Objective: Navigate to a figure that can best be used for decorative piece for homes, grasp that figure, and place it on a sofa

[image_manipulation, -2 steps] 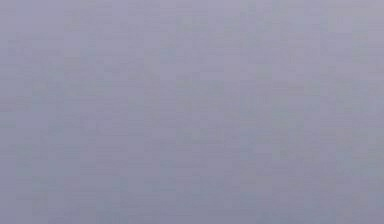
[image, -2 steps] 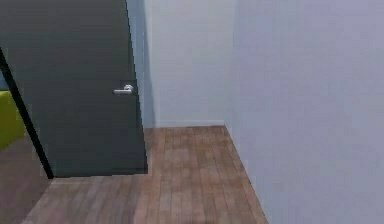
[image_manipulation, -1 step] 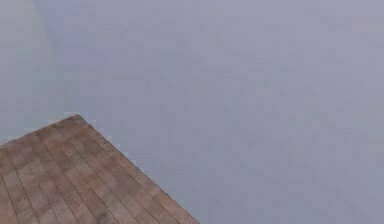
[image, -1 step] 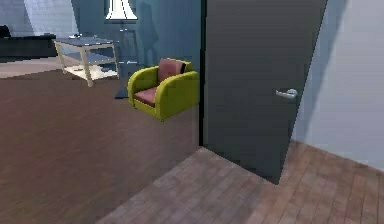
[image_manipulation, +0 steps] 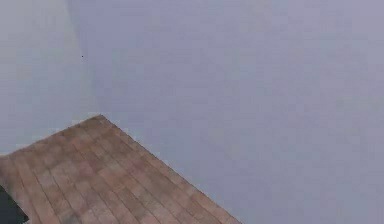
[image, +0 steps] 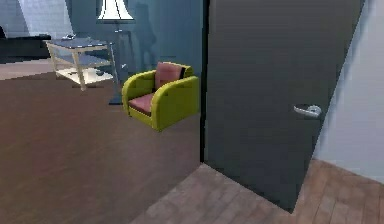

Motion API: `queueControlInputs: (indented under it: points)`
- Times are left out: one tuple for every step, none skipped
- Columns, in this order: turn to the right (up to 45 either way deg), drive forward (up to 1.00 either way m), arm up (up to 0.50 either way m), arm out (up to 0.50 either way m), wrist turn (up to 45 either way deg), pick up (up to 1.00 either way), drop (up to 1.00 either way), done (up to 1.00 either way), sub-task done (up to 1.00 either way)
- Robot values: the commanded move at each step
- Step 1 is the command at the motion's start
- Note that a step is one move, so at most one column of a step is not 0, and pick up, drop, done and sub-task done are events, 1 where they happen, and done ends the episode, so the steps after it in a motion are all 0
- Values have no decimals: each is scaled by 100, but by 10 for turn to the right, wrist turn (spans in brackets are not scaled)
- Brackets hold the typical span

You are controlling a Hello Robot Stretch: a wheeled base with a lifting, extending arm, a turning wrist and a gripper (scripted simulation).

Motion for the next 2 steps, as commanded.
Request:
queueControlInputs:
  points:
    - [-360,0,0,0,0,0,0,0,0]
    - [0,100,0,0,0,0,0,0,0]
